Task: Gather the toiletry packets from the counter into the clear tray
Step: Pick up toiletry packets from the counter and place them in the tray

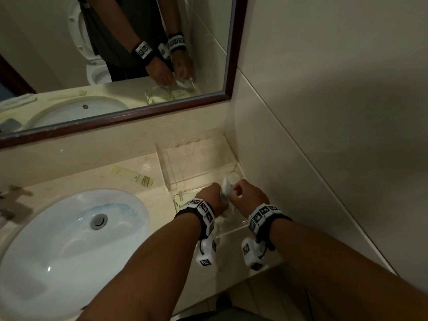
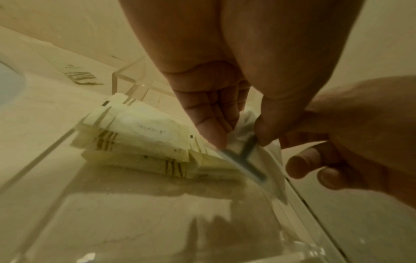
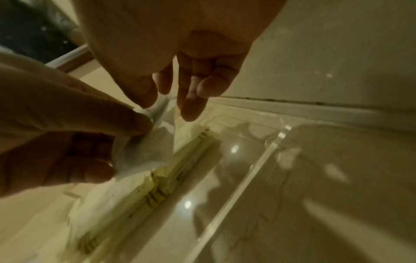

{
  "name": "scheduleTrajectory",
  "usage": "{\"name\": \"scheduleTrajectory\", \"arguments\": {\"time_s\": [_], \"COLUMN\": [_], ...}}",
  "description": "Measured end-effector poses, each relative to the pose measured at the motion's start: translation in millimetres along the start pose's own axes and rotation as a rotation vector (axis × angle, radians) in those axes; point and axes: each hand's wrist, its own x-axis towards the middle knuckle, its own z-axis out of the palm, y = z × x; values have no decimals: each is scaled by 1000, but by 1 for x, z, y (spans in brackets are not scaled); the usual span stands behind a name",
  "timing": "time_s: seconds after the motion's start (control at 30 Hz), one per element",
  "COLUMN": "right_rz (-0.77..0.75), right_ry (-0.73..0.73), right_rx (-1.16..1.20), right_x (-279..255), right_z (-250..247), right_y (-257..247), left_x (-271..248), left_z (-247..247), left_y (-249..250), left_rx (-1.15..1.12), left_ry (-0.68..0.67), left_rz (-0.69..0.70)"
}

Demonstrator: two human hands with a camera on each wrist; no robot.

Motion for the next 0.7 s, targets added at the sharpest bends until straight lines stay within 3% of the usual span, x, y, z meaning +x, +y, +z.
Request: {"name": "scheduleTrajectory", "arguments": {"time_s": [0.13,0.3,0.4,0.57,0.7], "right_rz": [111,179,223,216,203], "right_ry": [6,38,42,-44,-79], "right_rx": [270,362,278,75,-14], "right_x": [4,5,10,14,16], "right_z": [8,-2,-5,-7,-3], "right_y": [-2,0,7,13,10], "left_x": [2,8,11,17,23], "left_z": [7,14,15,18,26], "left_y": [1,0,-5,-15,-22], "left_rx": [-63,-77,33,448,515], "left_ry": [5,-55,-65,-152,-200], "left_rz": [22,90,118,207,246]}}
